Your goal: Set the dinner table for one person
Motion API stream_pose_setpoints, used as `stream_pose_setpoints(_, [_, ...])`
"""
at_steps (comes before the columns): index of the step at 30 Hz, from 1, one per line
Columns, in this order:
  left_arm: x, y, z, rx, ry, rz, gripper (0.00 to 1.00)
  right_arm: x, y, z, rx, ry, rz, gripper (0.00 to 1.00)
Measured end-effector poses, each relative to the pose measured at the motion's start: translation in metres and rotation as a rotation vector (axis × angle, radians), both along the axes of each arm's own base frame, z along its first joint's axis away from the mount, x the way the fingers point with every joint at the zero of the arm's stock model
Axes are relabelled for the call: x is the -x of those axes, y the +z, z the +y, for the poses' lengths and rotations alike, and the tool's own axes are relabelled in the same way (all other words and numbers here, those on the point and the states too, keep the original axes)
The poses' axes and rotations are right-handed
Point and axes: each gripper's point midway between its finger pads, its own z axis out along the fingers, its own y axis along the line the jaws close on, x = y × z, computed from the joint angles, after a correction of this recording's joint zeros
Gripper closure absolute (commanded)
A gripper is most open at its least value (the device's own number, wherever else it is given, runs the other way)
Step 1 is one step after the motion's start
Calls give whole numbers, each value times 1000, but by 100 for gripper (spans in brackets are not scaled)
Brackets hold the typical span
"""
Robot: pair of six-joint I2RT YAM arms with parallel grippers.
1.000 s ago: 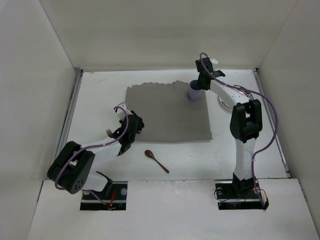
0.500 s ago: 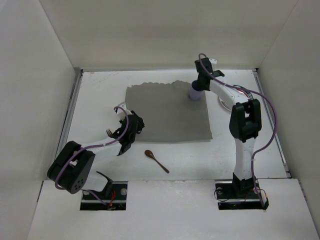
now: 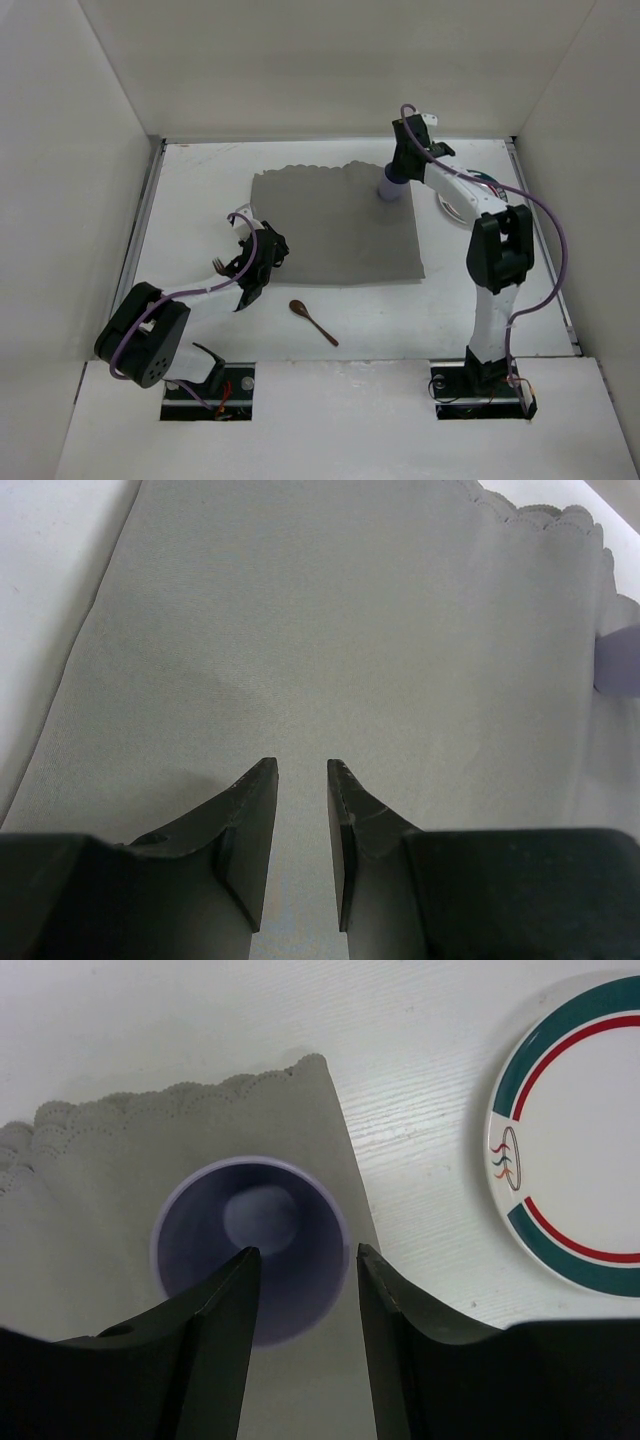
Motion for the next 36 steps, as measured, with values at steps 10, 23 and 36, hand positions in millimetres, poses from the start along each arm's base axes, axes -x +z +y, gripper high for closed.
stream_pose_setpoints(10, [0, 0, 0, 0, 1, 0, 75, 19, 15, -3, -21, 11, -21, 49])
stream_pose_setpoints(23, [0, 0, 0, 2, 4, 0, 73, 68, 77, -101, -354, -229, -372, 49])
stream_pose_setpoints(36, [0, 0, 0, 8, 5, 0, 71, 106, -81, -226, -596, -796, -251, 48])
